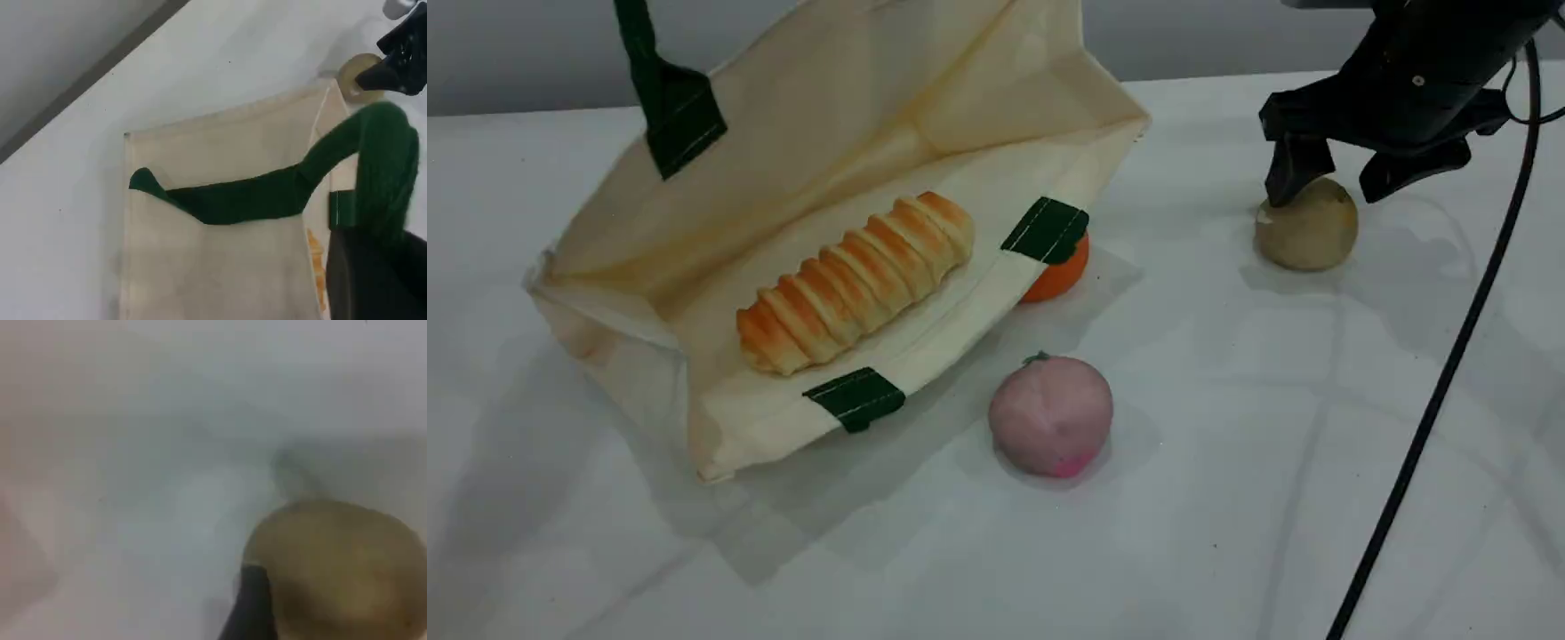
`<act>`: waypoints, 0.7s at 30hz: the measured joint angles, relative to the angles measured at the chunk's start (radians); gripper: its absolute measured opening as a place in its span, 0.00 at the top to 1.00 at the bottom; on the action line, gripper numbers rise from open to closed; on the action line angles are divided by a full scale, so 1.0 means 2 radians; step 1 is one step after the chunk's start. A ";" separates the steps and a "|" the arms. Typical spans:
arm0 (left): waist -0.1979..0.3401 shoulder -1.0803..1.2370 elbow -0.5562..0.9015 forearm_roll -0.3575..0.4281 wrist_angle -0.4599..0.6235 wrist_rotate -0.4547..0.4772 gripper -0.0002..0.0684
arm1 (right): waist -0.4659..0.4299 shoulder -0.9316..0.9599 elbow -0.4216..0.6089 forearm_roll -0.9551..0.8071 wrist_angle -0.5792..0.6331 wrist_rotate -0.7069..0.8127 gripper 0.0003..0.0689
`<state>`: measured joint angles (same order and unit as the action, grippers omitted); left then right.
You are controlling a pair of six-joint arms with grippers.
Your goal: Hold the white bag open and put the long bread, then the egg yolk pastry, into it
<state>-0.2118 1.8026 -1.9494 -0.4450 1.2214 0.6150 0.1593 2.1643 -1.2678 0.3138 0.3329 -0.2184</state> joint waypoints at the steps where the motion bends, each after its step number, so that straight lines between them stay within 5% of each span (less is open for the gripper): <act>1: 0.000 0.000 0.000 0.000 0.000 0.000 0.88 | 0.000 0.000 0.000 0.000 0.000 0.000 0.20; 15: 0.000 0.000 0.000 -0.002 0.000 0.000 0.88 | 0.001 0.000 0.000 0.002 0.000 0.000 0.21; 21: 0.000 0.000 0.000 -0.002 0.000 0.000 0.88 | 0.001 0.000 0.000 0.009 0.009 0.000 0.34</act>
<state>-0.2118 1.8026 -1.9494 -0.4481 1.2214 0.6158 0.1604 2.1643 -1.2678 0.3325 0.3503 -0.2184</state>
